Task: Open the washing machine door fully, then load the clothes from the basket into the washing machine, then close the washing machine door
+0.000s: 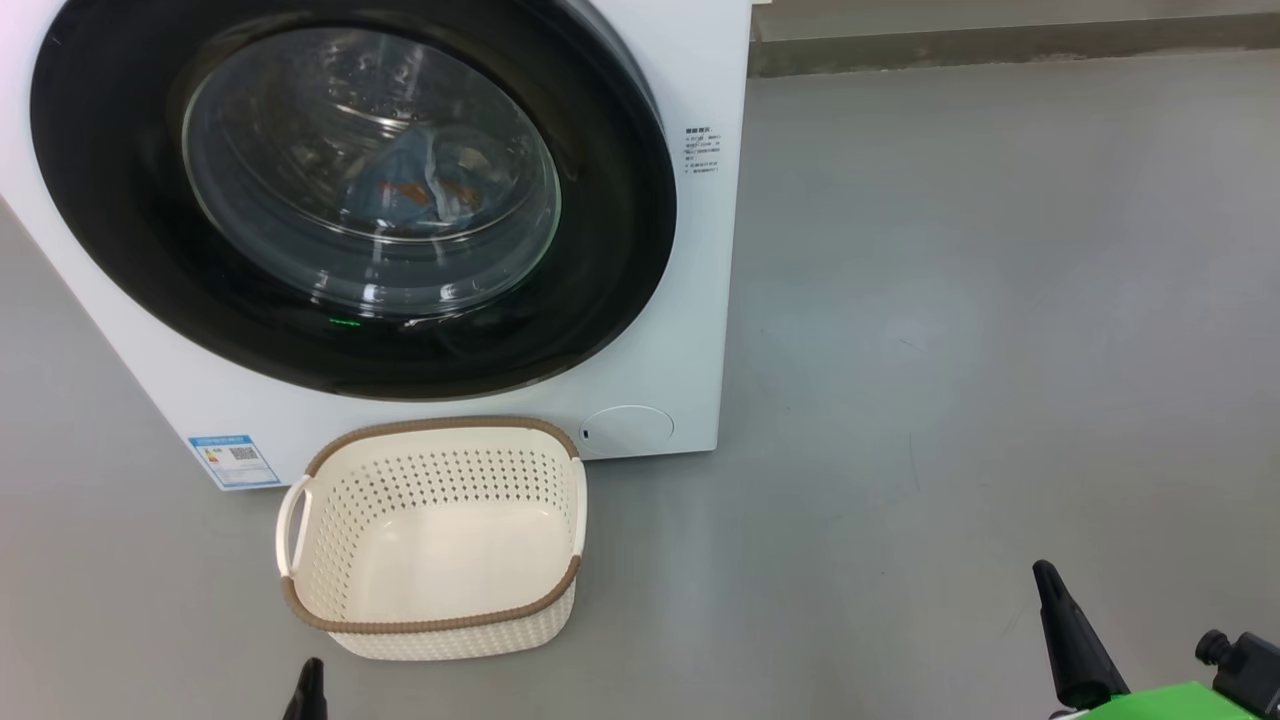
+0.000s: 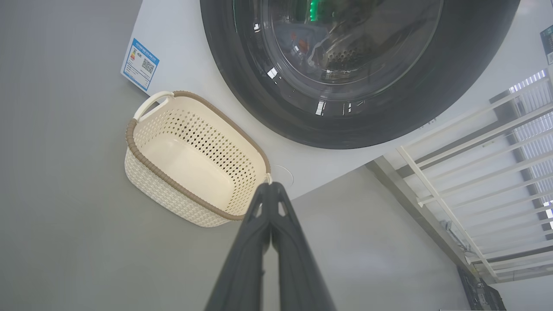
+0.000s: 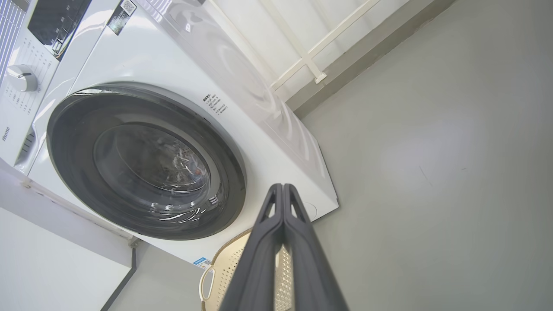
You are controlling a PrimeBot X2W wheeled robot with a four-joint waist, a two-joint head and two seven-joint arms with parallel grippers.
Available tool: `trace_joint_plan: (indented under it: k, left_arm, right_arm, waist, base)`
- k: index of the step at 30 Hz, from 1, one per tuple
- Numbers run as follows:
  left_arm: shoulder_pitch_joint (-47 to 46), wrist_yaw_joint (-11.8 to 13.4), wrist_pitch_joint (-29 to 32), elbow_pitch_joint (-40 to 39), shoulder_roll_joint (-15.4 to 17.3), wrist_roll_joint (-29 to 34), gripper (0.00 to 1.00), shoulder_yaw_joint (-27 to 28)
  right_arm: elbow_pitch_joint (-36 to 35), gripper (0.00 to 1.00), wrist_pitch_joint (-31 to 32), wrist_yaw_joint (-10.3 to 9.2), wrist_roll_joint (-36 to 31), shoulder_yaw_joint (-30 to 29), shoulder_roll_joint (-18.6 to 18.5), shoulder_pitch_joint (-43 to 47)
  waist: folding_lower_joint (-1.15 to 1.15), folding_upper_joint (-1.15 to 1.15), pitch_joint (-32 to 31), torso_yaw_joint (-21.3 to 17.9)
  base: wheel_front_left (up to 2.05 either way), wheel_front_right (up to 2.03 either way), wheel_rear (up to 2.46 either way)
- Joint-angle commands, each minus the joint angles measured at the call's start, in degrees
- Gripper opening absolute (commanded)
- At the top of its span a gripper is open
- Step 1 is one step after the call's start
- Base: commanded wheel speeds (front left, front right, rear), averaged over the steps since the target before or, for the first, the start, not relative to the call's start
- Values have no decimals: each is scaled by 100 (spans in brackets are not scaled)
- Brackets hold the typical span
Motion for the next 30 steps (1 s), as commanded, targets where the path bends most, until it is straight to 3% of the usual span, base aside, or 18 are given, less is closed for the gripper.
trace_joint_plan:
  k: [1,30]
  left_arm:
    - [-270,-53,38,-111,89,-159,0,142]
    - [-612,-170,509,-46,119,-1810,0,389]
  right_arm:
    - [-114,0,45,-18,223,21,-33,-282]
    - [116,0,512,-27,2055,-113,46,-576]
  waist:
    - [0,0,3,-1]
    - [-1,0,59,-17]
  base:
    - [0,0,0]
    - [0,0,0]
